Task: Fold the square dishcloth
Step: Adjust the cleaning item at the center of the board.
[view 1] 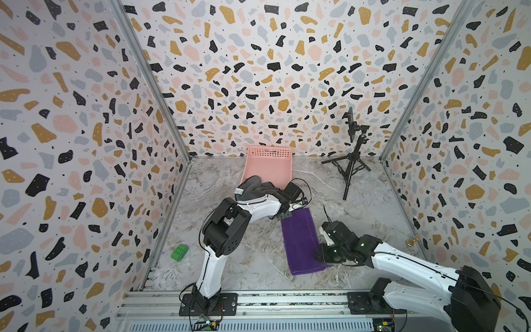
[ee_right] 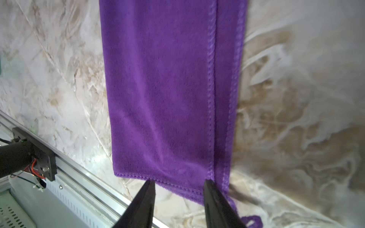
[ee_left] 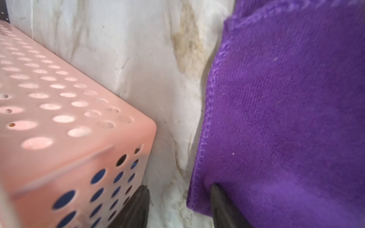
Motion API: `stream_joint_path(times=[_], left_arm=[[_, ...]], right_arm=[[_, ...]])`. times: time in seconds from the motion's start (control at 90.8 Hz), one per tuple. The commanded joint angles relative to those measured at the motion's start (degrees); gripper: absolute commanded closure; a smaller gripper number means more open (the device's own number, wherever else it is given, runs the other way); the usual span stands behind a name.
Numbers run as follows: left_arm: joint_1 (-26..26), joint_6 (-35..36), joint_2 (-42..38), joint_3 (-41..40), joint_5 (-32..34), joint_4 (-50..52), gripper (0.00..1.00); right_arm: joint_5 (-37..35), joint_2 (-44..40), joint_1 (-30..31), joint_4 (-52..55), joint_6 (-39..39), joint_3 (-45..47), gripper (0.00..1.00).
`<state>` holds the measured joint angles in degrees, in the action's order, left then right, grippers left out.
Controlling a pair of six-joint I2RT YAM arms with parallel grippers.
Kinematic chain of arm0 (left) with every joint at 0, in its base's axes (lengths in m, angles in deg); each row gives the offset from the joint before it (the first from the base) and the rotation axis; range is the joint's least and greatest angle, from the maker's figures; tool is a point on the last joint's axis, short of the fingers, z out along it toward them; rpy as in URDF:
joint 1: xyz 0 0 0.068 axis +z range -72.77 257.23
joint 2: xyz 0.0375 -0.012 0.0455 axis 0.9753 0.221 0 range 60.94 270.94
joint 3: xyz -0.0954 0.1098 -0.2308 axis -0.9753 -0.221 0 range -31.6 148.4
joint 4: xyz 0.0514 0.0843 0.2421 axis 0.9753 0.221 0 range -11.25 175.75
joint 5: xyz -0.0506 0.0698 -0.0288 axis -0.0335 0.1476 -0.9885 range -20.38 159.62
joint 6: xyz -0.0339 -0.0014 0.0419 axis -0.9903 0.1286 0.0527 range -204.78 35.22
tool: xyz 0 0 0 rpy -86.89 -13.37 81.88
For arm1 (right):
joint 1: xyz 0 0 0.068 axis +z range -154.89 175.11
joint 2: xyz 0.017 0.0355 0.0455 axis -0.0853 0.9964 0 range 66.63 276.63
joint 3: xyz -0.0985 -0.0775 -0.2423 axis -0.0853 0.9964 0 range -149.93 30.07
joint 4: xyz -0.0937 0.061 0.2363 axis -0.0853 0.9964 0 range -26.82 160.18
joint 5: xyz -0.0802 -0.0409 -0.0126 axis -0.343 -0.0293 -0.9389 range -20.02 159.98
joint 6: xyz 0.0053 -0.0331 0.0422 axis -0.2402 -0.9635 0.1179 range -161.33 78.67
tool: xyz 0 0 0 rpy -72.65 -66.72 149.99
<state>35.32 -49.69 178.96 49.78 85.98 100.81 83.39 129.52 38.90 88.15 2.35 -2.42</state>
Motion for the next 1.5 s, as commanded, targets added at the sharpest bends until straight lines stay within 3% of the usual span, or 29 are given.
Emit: stream_joint_path(times=[0.0, 0.132, 0.429, 0.562, 0.672, 0.881, 1.002, 1.343, 1.486], left_arm=[[0.23, -1.03, -3.56, 0.09, -3.48, -0.62, 0.45], [2.17, -2.42, -13.57, -3.3, -10.15, 3.01, 0.42], [3.95, -3.58, -36.83, -16.55, -22.95, 12.63, 0.41], [-0.3, -2.12, -41.87, -22.44, -24.82, 16.96, 0.42], [-6.53, -1.3, -44.41, -26.73, -26.72, 17.45, 0.43], [-18.29, -1.43, -43.31, -28.0, -29.74, 17.35, 0.45], [-23.13, -0.18, -40.17, -27.92, -27.94, 14.71, 0.45], [-25.23, -0.6, -24.18, -21.22, -18.8, 7.35, 0.45], [-25.56, -0.63, -20.84, -19.33, -18.43, 7.16, 0.46]], right_arm=[[2.71, 0.54, -3.09, 1.09, -3.66, -4.05, 0.54], [4.1, 4.9, -6.11, -1.29, -5.26, -8.64, 0.56], [8.74, 31.39, -10.5, -9.51, -6.83, -24.13, 0.7], [9.31, 40.93, -12.63, -10.04, -7.19, -30.23, 0.74], [5.32, 43.4, -14.53, -10.03, -6.12, -30.72, 0.79], [-1.46, 40.28, -16.63, -11.62, -3.91, -24.8, 0.82], [-2.55, 38.94, -16.79, -12.48, -3.38, -22.64, 0.82], [-1.92, 38.81, -16.79, -14.0, -3.47, -20.53, 0.82], [-2.36, 38.35, -16.77, -14.32, -3.61, -20.07, 0.82]])
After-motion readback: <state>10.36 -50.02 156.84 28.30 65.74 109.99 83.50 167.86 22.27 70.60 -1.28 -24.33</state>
